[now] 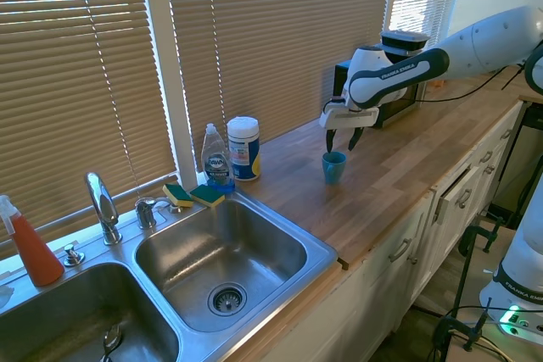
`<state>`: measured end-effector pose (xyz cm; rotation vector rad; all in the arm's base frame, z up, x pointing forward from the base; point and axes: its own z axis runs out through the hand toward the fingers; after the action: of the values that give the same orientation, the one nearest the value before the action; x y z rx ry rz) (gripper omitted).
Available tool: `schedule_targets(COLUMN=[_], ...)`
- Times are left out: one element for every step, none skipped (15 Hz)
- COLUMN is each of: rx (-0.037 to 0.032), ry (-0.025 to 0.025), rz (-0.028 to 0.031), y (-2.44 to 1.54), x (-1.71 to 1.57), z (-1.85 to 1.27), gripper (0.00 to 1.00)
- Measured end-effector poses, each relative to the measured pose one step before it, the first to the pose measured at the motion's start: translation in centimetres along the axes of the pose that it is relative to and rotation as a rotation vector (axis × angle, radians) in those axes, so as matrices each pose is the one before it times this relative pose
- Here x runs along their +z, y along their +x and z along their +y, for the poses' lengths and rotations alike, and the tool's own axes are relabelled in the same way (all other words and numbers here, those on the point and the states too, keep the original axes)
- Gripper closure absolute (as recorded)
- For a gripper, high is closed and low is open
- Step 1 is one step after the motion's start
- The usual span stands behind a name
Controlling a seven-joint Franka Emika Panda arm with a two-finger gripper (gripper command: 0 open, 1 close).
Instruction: Put the mug in the sink
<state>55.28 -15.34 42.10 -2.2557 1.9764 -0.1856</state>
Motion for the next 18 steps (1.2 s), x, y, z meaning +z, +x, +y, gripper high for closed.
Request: schedule_targets(rx=[0.02208,0.01215,0.00717,0.00520,0.00358,0.00089,-0.00030,-0.00330,-0.00584,-0.00631,-0.00747,-0.00738,-0.00576,-0.00556,-0.00587,-0.00536,-0.00644,-0.00780], ry=[-0.00811,-0.00802,-0.00828,-0.00860,-0.00966,-0.01028,-0.00979,-0.00979,-0.00895,-0.00551,-0.00550,-0.00164,-0.00137,-0.00187,-0.00158,-0.00265,-0.00011,-0.00043], rz=[0.00143,0.00011,-0.00061,-0.00174,-0.00201,-0.00251,-0.00362,-0.00368,-0.00483,-0.00733,-0.00590,-0.00489,-0.00363,-0.00205,-0.00162,-0.00122,-0.00100,-0.00155], y=[0.631,0.476,0.386,0.256,0.181,0.041,0.016,-0.042,-0.086,-0.077,-0.110,-0.080,-0.089,-0.076,-0.113,-0.147,-0.108,-0.022], x=[0.491,0.420,0.407,0.413,0.541,0.605,0.620,0.610,0.598,0.521,0.456,0.177,0.155,0.140,0.120,0.168,0.038,0.073], z=[0.105,0.165,0.177,0.132,0.092,0.031,0.018,-0.008,-0.024,-0.054,-0.042,-0.037,-0.055,-0.027,-0.048,-0.061,-0.053,-0.022], gripper=[0.00,0.00,0.00,0.00,0.00,1.00,1.00,1.00,1.00,1.00,1.00,1.00,1.00,1.00,1.00,1.00,1.00,1.00])
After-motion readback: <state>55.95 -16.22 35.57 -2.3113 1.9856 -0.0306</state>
